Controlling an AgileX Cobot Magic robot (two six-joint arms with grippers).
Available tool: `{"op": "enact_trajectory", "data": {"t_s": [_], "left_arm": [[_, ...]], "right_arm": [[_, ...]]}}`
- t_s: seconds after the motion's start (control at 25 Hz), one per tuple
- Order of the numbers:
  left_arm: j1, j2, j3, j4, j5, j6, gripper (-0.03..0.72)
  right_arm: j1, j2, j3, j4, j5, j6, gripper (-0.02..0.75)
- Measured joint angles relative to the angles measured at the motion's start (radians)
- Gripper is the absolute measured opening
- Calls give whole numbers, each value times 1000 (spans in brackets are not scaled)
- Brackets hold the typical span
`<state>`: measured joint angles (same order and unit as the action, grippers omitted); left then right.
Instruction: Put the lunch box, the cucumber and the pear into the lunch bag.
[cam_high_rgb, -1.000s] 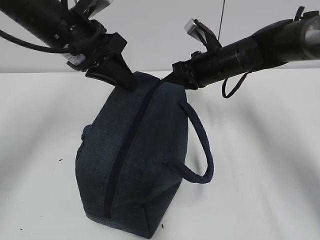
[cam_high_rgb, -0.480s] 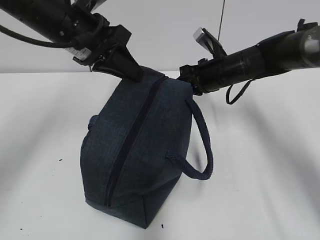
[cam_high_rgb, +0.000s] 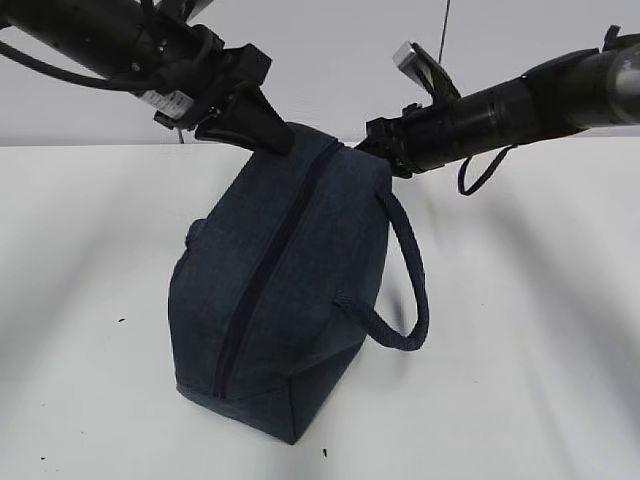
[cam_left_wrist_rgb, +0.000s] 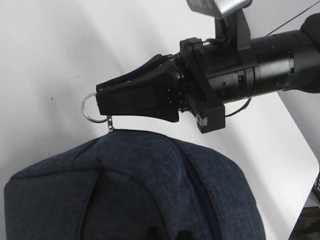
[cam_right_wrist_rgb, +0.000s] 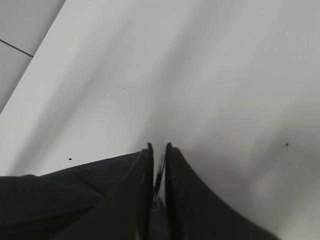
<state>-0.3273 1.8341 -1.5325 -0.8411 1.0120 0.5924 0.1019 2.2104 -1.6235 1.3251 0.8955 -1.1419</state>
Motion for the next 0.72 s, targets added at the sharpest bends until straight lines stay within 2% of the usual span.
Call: {"op": "enact_trajectory", "data": {"t_s": [0.12,0.2,0.28,0.36,0.44,0.56,0.72], "left_arm": [[0,0,0,-6,-28,0,85],[0,0,0,-21,-53,0,158],[0,0,0,-30,-77,0,262],[0,0,0,-33,-93,0,345],[0,0,0,-28,-105,0,389],[0,0,0,38,-106,0,407],[0,-3,0,179,-71,-2,412]], "right_arm": [[0,0,-13,0,6,0,239],[0,0,-18,12,10,0,322],[0,2,-18,24,12,2,391],[-2,2,-18,26,16,6,418],[-3,2,-18,1,18,11,427],[-8,-18,-18,-75,16,28,430],[-13,-85,-18,-210,6,80,430]]}}
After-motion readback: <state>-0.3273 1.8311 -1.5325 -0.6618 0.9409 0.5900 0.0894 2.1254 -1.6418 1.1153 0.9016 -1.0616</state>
